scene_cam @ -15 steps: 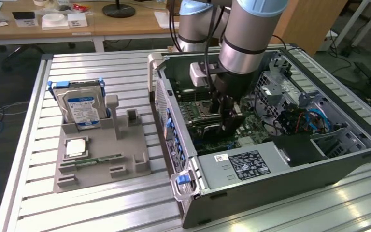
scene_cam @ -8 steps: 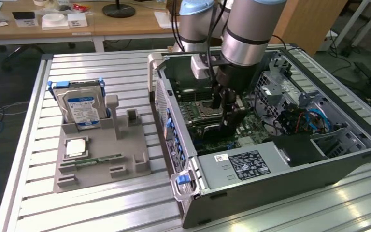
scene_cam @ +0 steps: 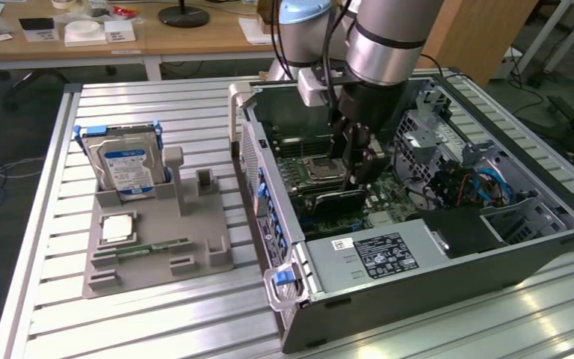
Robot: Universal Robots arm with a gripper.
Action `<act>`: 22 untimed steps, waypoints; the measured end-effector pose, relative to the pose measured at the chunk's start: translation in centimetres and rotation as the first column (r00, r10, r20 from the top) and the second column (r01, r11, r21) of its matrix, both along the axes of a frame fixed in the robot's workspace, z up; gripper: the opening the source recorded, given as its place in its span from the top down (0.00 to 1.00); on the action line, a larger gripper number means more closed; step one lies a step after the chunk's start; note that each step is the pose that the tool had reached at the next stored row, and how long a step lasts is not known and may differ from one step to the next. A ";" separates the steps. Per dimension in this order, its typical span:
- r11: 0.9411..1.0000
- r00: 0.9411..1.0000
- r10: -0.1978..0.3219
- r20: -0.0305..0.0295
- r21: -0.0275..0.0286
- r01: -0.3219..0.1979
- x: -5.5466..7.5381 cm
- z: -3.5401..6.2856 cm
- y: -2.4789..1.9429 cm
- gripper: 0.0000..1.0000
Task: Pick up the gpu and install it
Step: 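Insert the gpu into the slot, then press down on the gpu until it lock into place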
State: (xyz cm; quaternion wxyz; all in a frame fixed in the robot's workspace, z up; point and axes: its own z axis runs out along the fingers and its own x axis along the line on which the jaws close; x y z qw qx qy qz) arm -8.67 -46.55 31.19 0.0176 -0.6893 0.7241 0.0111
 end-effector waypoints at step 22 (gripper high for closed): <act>1.000 1.000 0.000 0.000 0.000 0.000 0.0 1.29 0.00 0.39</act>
